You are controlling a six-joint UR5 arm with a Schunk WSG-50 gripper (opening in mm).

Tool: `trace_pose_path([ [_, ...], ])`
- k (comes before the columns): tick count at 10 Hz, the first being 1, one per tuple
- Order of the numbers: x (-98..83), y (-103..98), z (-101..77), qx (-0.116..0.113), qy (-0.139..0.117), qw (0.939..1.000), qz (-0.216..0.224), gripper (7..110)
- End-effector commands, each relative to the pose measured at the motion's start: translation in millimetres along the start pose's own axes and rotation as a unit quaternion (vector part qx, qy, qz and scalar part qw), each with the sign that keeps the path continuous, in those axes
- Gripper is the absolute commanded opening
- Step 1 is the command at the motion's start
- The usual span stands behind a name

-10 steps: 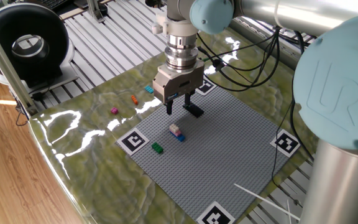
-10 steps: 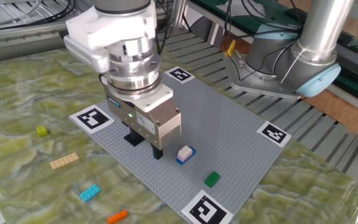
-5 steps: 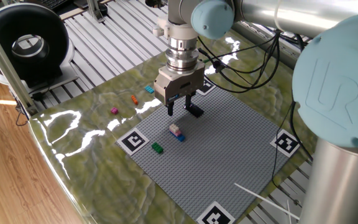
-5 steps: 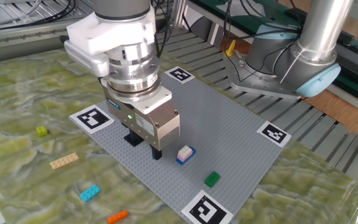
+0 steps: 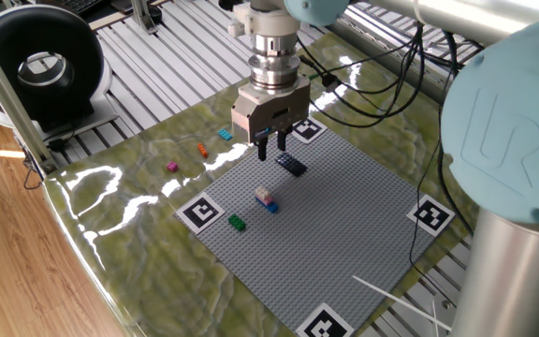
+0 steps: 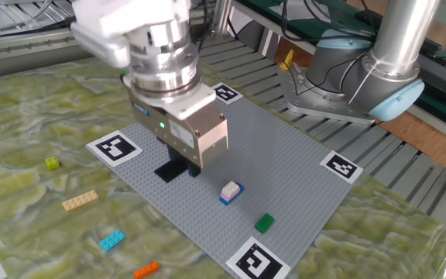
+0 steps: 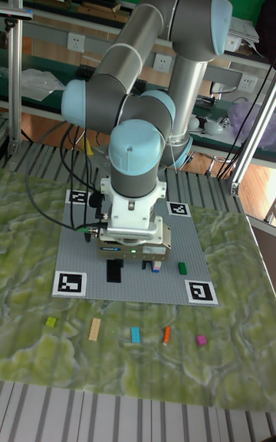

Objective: Stack small Lego blocks randomly, one at a time

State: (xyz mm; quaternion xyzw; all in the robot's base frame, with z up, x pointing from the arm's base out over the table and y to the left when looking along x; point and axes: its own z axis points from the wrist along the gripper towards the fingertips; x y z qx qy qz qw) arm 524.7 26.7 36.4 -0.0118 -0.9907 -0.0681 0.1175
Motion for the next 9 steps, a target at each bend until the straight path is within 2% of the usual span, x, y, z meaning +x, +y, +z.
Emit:
trace_pose_path([
  [1, 8.4, -18, -11.2, 0.037, -0.011, 0.9991, 0.02, 22],
  [2, 9.4, -23, -12.2, 0.047, -0.027, 0.9985, 0.013, 22],
  [4, 1.3, -33, 2.6, 0.033, -0.065, 0.9973, -0.003, 22],
  [6, 2.2, -43, 6.7, 0.048, -0.076, 0.9959, -0.002, 22],
  [7, 3.7, -40, 7.4, 0.043, -0.077, 0.9961, 0.0, 7],
  [9, 6.1, -39, 10.6, 0.05, -0.081, 0.9955, 0.006, 7],
])
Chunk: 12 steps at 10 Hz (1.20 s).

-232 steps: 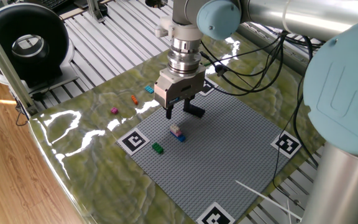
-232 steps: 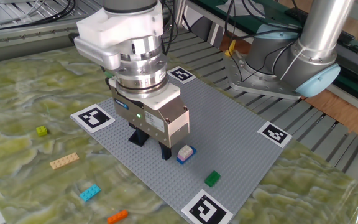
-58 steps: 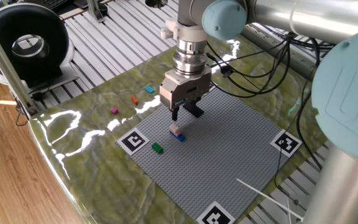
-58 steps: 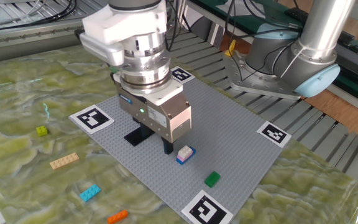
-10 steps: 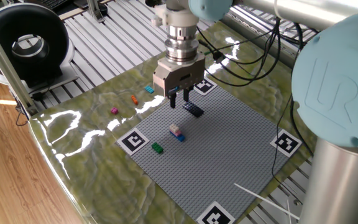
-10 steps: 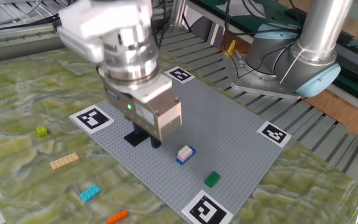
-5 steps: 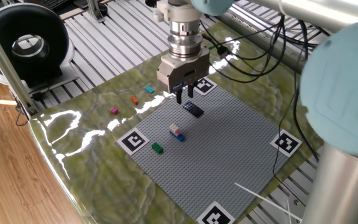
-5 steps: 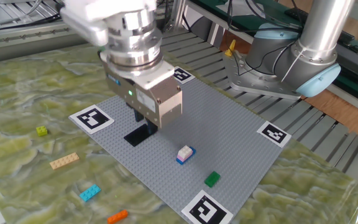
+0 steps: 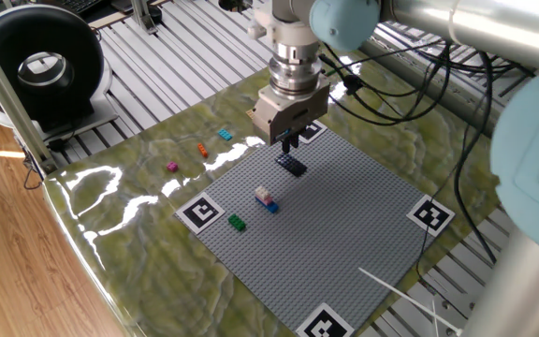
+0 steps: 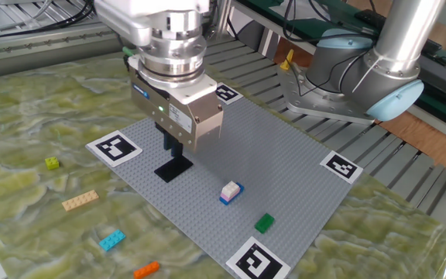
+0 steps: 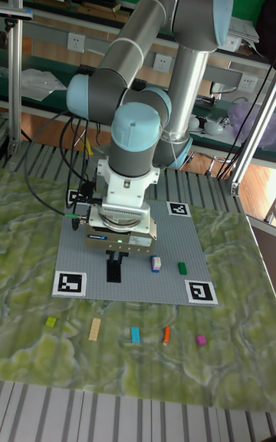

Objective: Stack small Lego blocks randomly, one at a time

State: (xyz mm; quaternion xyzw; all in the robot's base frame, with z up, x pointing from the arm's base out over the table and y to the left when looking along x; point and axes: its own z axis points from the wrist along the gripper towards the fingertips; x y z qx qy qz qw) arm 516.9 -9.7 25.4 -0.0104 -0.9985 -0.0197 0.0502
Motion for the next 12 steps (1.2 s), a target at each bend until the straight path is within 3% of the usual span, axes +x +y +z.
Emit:
trace_pose_path([
  [1, 5.2, -1, 3.2, 0.004, -0.007, 0.9999, 0.01, 7],
  [6, 11.0, 9, 8.2, -0.004, -0.009, 0.9998, 0.016, 7],
  [12, 13.7, 0, 16.1, 0.0, -0.009, 0.9999, 0.011, 7],
])
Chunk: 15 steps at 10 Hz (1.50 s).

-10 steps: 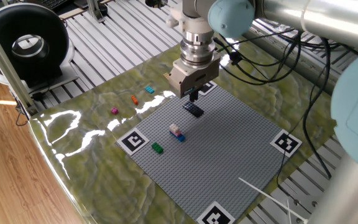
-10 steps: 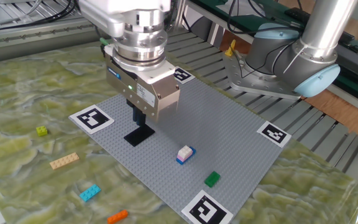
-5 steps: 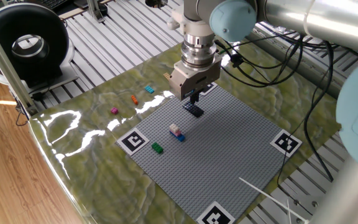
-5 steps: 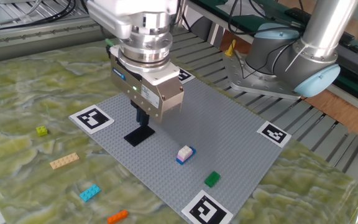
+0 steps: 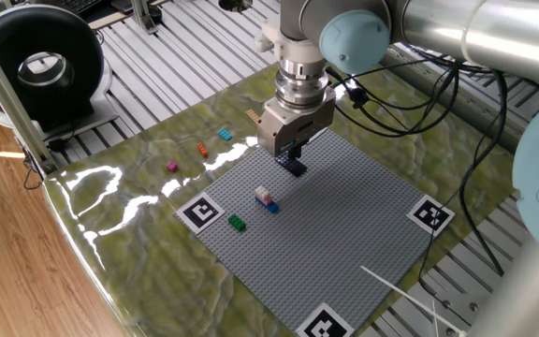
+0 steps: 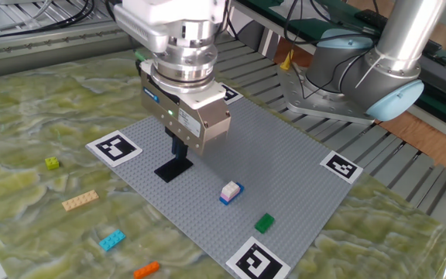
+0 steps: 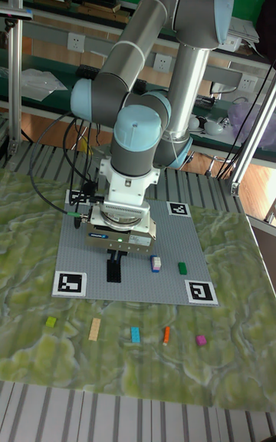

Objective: Stack small Lego blocks randomly, one at a time

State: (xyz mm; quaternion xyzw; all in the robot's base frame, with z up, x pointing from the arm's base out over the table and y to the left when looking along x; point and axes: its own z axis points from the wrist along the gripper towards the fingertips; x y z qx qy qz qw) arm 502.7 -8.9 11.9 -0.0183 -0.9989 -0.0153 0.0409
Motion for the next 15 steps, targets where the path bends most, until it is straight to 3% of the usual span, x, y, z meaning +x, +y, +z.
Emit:
trace_pose_path([
  [1, 2.9, 1, 2.7, -0.005, 0.003, 1.0, 0.004, 7],
  [5, 4.0, -2, 13.7, -0.002, 0.004, 1.0, -0.001, 7],
  [15, 5.6, 0, 20.6, -0.009, 0.011, 0.9999, -0.005, 7],
])
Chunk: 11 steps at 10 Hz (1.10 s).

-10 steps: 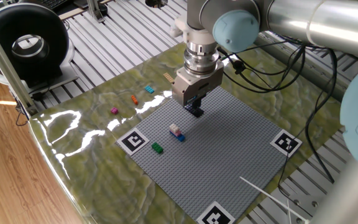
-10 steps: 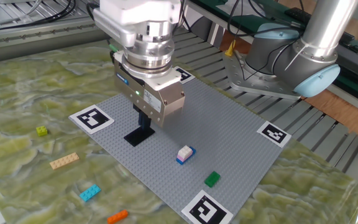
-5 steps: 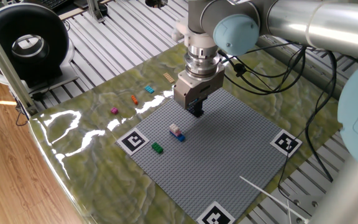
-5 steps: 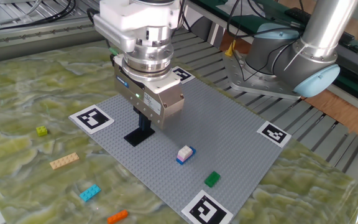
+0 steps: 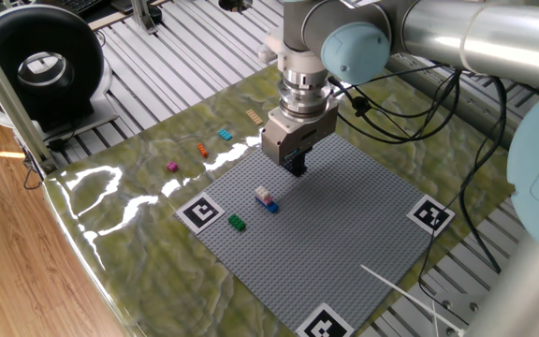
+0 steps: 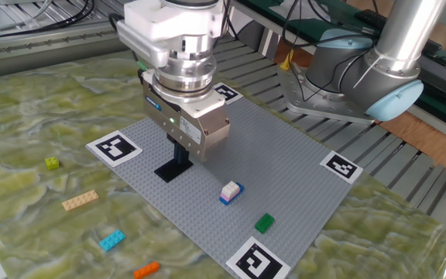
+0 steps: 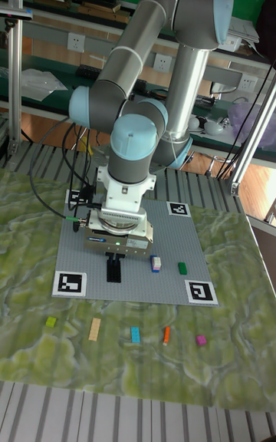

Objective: Stack small Lego blocks randomly, one at a time

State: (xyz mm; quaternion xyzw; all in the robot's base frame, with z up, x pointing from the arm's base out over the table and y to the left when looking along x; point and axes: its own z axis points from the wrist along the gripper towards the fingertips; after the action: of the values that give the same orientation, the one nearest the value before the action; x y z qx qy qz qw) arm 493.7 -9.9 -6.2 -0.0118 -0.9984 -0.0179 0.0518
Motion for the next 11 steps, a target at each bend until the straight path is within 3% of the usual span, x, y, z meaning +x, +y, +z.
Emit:
trace_pose_path([
  [1, -3.0, 3, 2.8, -0.009, -0.001, 1.0, 0.0, 7],
  [5, -7.1, 4, -0.3, -0.001, 0.005, 1.0, 0.003, 7],
  [7, -7.5, 6, -8.9, -0.02, 0.017, 0.9996, -0.003, 7],
  [11, -15.3, 6, 5.2, -0.011, 0.006, 0.9999, 0.002, 7],
])
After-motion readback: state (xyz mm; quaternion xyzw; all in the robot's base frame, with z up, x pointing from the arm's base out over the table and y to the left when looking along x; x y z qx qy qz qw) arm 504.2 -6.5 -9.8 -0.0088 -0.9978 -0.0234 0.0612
